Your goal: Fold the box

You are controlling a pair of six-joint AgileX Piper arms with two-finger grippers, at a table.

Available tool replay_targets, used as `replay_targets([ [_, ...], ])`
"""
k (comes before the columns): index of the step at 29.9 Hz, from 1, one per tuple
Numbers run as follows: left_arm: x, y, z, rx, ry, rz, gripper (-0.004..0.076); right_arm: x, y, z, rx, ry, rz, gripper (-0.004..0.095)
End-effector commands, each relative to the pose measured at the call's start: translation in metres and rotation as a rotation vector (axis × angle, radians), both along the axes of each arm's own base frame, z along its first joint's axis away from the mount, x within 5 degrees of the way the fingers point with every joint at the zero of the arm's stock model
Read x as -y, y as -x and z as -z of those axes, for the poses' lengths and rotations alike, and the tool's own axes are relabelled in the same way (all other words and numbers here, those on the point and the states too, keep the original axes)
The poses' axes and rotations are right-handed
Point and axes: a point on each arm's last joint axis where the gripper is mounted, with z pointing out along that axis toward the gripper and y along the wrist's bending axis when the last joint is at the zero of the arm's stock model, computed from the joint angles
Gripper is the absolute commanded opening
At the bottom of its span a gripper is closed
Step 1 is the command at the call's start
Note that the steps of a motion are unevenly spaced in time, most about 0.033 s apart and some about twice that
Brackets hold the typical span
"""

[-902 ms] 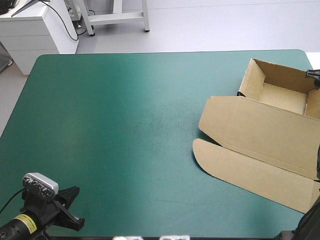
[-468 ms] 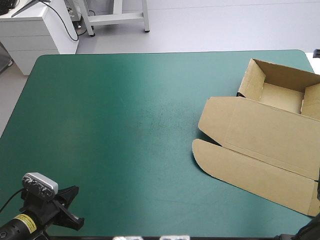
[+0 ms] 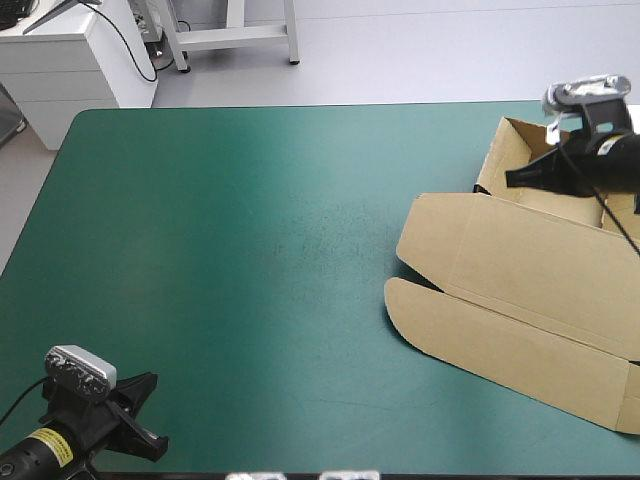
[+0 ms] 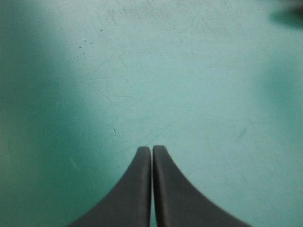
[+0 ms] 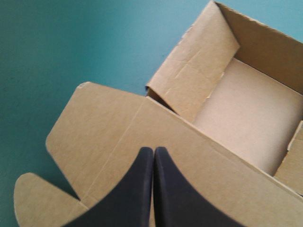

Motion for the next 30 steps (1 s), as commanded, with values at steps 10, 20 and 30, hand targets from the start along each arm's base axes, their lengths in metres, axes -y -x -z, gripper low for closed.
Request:
replay_targets([
  [10,0.002,-0.002,-0.010,0.060,0.029,0.010,-0.0008,-0.021,0.102,0.053,0.189,0.031,-0.118,-0.0015],
  [20,-0.001,0.002,-0.016,0.150,0.032,0.036,-0.0008,-0.015,0.163,0.117,0.366,0.064,-0.120,-0.0015],
  [30,-0.006,0.011,-0.008,0.253,0.087,0.035,-0.0008,-0.011,0.206,0.144,0.524,0.061,-0.110,-0.0021],
])
